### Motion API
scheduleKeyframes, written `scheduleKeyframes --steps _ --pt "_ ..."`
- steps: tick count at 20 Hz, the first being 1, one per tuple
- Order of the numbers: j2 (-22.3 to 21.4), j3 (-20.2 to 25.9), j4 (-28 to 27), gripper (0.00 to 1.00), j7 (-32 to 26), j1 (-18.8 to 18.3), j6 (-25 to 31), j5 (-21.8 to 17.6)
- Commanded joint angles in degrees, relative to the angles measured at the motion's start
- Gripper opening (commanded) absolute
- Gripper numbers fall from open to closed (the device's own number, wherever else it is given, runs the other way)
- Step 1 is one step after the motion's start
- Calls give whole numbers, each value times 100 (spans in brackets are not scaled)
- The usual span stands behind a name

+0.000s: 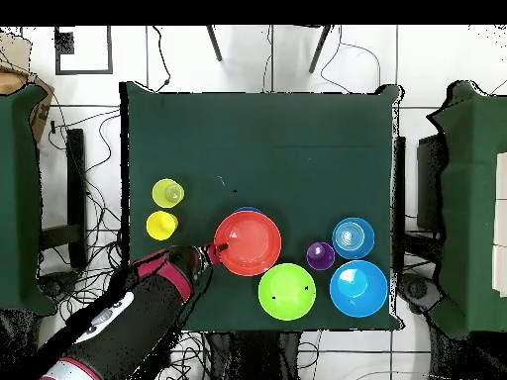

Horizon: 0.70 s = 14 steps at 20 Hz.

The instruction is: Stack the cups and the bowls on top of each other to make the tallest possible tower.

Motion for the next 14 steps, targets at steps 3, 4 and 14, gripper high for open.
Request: scheduleKeyframes --steps 3,4,14 --pt "157 687 -85 0 1041 -208 -286 201" --pt "158 690 -101 0 1025 -215 -264 198" --pt "91 816 -166 0 839 -353 -162 129"
